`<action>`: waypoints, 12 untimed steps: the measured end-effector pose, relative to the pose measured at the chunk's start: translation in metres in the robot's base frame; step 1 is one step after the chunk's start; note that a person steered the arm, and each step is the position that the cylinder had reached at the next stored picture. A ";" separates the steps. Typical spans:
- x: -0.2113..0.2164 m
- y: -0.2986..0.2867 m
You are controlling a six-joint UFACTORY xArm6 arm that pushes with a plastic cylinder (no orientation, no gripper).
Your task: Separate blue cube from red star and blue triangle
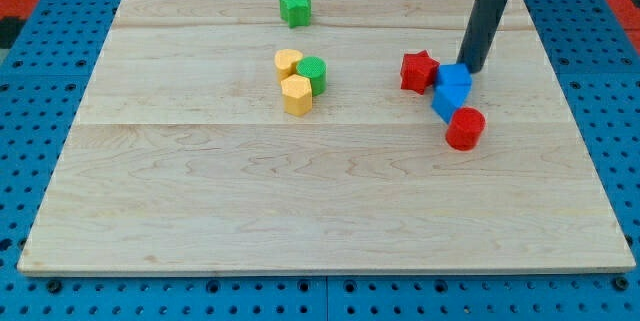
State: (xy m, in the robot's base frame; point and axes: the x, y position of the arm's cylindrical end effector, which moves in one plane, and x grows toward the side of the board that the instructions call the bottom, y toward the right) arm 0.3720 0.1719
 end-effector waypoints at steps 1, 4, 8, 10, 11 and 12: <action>0.006 -0.022; 0.051 -0.004; 0.021 -0.034; 0.020 -0.117; 0.020 -0.146; 0.019 -0.158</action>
State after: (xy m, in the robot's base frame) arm 0.3910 0.0141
